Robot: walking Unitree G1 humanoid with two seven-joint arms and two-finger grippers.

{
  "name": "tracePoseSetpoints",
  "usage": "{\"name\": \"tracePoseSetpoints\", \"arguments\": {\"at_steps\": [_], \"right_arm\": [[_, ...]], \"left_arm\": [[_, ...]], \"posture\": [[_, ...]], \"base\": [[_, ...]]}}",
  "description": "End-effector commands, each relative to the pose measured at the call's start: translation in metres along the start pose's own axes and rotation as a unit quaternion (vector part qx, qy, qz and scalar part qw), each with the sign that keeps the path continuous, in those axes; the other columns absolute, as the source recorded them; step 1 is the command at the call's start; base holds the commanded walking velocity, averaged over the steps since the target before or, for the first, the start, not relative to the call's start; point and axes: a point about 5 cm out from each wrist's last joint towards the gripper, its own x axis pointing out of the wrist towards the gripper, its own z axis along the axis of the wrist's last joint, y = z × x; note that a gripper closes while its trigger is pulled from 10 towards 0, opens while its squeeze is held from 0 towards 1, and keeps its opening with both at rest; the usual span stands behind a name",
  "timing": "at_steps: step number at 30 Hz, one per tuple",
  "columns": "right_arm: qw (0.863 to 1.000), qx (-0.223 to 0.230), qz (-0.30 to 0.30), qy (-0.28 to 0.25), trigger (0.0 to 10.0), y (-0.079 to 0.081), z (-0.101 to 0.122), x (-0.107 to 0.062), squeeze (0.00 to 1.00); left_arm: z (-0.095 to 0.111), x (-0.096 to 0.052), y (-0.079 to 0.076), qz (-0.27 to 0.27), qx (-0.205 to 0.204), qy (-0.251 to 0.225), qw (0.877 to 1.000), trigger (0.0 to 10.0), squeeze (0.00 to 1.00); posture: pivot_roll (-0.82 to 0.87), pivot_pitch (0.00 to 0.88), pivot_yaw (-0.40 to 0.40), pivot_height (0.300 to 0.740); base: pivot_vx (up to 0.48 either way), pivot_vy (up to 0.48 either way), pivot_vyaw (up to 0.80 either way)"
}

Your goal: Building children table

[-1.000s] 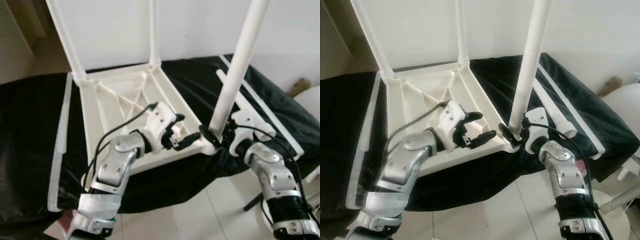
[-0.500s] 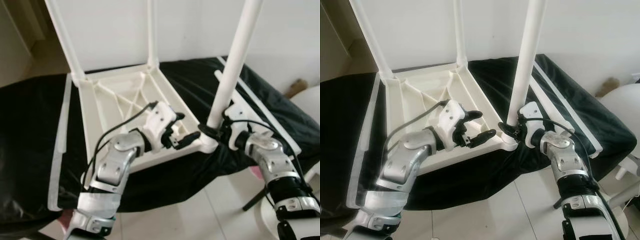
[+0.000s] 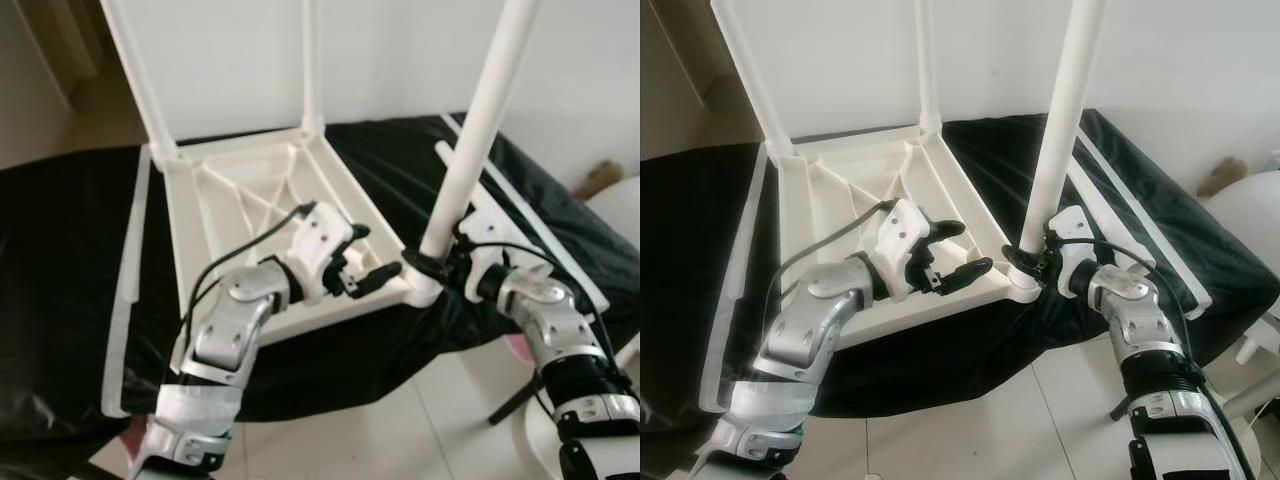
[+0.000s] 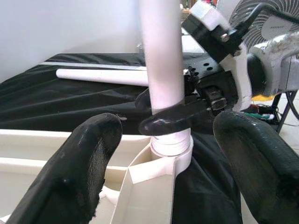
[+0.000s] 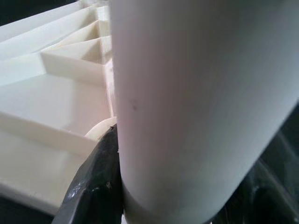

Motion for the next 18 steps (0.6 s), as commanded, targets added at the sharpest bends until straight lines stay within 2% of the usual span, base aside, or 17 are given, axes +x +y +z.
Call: {"name": "tracePoseSetpoints", "arguments": {"at_steps": [1, 3, 4, 5, 6, 7, 10, 14, 15, 16, 18], "right_arm": [[0.998, 0.018, -0.042, 0.053, 10.0, -0.002, -0.023, -0.006, 0.00], [0.994, 0.061, -0.080, 0.037, 10.0, 0.014, -0.018, 0.005, 0.00], [0.994, 0.061, -0.080, 0.037, 10.0, 0.014, -0.018, 0.005, 0.00], [0.989, 0.087, -0.118, 0.028, 10.0, 0.024, -0.014, 0.012, 0.00], [0.989, 0.087, -0.118, 0.028, 10.0, 0.024, -0.014, 0.012, 0.00], [0.982, 0.104, -0.157, 0.026, 10.0, 0.029, -0.013, 0.015, 0.00], [0.974, 0.119, -0.193, 0.030, 10.0, 0.032, -0.013, 0.017, 0.00], [0.968, 0.126, -0.214, 0.033, 10.0, 0.034, -0.013, 0.017, 0.00], [0.951, 0.155, -0.266, 0.035, 10.0, 0.039, -0.015, 0.018, 0.00], [0.951, 0.155, -0.266, 0.035, 10.0, 0.039, -0.015, 0.018, 0.00], [0.921, 0.190, -0.340, 0.024, 10.0, 0.051, -0.012, 0.022, 0.00]], "left_arm": [[0.001, 0.001, 0.005, 0.044, 0.003, -0.002, 0.999, 10.0, 0.00], [0.000, 0.000, 0.004, 0.042, 0.002, -0.001, 0.999, 10.0, 0.00], [0.000, 0.000, 0.004, 0.042, 0.002, -0.001, 0.999, 10.0, 0.00], [0.000, 0.000, 0.004, 0.041, 0.002, 0.000, 0.999, 10.0, 0.00], [0.000, 0.000, 0.004, 0.041, 0.002, 0.000, 0.999, 10.0, 0.00], [-0.001, 0.000, 0.004, 0.042, 0.001, 0.001, 0.999, 10.0, 0.00], [-0.001, -0.001, 0.004, 0.042, 0.001, 0.001, 0.999, 10.0, 0.00], [-0.001, -0.001, 0.004, 0.042, 0.001, 0.001, 0.999, 10.0, 0.00], [-0.002, -0.001, 0.003, 0.043, 0.000, 0.002, 0.999, 10.0, 0.00], [-0.002, -0.001, 0.003, 0.043, 0.000, 0.002, 0.999, 10.0, 0.00], [-0.002, 0.000, 0.003, 0.043, -0.002, 0.002, 0.999, 10.0, 0.00]], "posture": [[0.01, 0.000, -0.004, 0.740], [0.01, 0.000, -0.002, 0.740], [0.01, 0.000, -0.002, 0.740], [0.01, 0.000, -0.001, 0.740], [0.01, 0.000, -0.001, 0.740], [0.02, 0.000, -0.002, 0.740], [0.02, 0.000, -0.003, 0.740], [0.02, 0.000, -0.003, 0.740], [0.02, 0.000, -0.005, 0.740], [0.02, 0.000, -0.005, 0.740], [0.02, 0.000, -0.006, 0.740]], "base": [[0.000, 0.000, 0.00], [0.000, 0.000, 0.00], [0.000, 0.000, 0.00], [0.000, 0.000, 0.00], [0.000, 0.000, 0.00], [0.000, 0.000, 0.00], [0.000, 0.000, 0.00], [0.000, 0.000, 0.00], [0.000, 0.000, 0.00], [0.000, 0.000, 0.00], [0.000, 0.000, 0.00]]}}
